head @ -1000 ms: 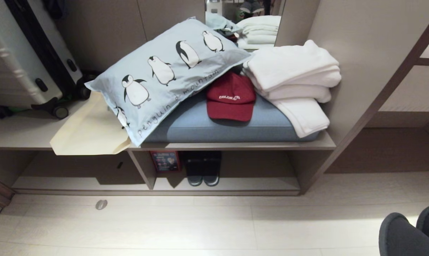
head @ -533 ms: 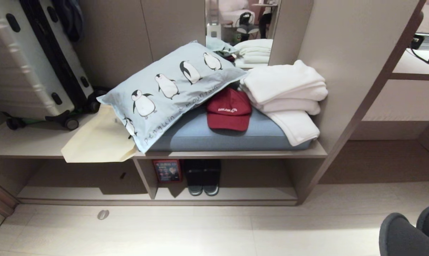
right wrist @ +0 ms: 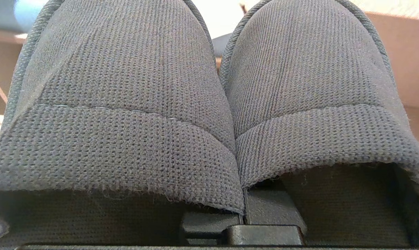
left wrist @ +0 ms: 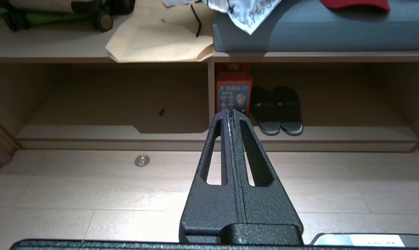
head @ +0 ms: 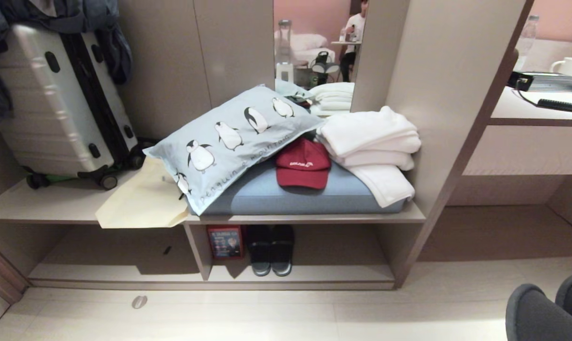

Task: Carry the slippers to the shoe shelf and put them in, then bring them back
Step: Place the slippers on the floor

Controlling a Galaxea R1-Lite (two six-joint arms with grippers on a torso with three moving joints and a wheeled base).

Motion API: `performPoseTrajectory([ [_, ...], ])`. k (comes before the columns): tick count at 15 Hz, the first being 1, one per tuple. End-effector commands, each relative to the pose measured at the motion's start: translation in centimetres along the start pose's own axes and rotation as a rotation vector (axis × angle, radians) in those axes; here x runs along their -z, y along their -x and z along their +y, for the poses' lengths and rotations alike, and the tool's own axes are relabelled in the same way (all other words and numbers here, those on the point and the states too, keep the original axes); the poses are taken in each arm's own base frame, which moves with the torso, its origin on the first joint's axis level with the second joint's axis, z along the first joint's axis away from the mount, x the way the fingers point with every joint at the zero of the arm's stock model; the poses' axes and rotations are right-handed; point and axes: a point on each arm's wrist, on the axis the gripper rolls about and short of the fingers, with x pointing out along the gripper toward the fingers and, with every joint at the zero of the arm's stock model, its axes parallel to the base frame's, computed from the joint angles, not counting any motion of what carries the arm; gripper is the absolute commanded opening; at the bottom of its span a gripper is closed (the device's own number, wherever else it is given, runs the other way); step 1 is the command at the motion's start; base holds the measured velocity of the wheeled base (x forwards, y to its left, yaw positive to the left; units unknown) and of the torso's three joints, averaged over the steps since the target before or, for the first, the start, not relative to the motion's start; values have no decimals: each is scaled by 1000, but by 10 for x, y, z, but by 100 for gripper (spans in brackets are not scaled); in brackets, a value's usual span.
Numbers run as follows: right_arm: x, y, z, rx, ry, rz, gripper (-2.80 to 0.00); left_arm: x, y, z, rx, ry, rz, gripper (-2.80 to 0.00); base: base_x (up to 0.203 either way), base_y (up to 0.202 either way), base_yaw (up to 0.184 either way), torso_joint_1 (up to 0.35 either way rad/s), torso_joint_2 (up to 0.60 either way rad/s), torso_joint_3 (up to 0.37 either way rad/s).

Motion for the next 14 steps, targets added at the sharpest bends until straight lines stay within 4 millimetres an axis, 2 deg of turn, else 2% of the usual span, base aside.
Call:
performPoseTrajectory([
  [1,0,0,0,-2,0,1,-280,0,0,0,0,0,3,-280,0,0,0,2,3,206],
  [4,0,0,0,-2,0,1,-280,0,0,0,0,-3,3,-280,0,0,0,3,3,146],
  [14,0,0,0,0,0,0,-280,0,0,0,0,-12,1,-280,0,0,0,0,1,14],
])
